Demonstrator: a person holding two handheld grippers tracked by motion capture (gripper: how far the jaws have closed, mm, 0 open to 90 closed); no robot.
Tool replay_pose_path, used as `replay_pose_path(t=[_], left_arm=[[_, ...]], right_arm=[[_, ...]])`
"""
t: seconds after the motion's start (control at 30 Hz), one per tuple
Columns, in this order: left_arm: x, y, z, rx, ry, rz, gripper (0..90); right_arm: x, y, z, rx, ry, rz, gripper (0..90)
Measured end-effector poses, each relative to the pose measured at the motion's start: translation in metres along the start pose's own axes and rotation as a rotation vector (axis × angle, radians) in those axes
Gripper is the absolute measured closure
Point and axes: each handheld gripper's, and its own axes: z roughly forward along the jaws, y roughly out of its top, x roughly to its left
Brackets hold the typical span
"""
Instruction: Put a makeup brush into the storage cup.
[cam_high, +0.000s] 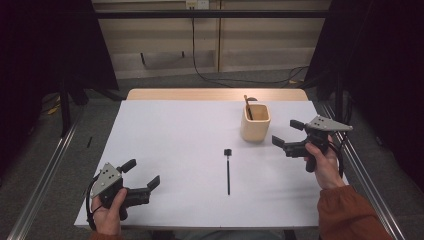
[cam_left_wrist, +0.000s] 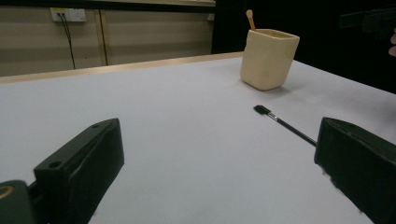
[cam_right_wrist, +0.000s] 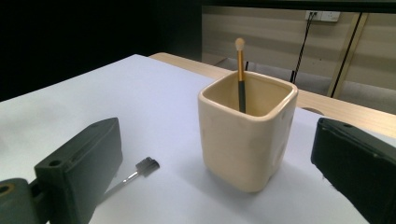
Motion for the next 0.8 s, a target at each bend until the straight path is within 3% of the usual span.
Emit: replay_pose_path(t=[0.17,0.33,0.63,0.7,0.8], left_arm=[[0.002,-0.001,-0.001,-0.003,0.002,-0.004,1.4],[0.000,0.001,-0.001,0.004,-0.007,0.022,1.0],[-0.003,0.001,-0.003,-0.002,0.007,0.032,0.9],[-0.002,0.001,-0.004,-0.007,0.011,0.011,0.8],[-0.001,0.001,-0.006,-0.008,0.017,0.020,1.0]], right_arm=[[0.004,-0.005,-0.012,-0.016,-0.007,0.014,0.8],[0.010,-0.008,-0.025,-0.046,-0.012,0.039,0.8],[0.029,-0.033,-0.044,-0.003,-0.004,0.030,0.7],[0.033,-0.041,-0.052,0.002,-0.013,0.043,0.9],[0.036,-0.047,-0.064,0.001,-0.037,0.044,1.2]])
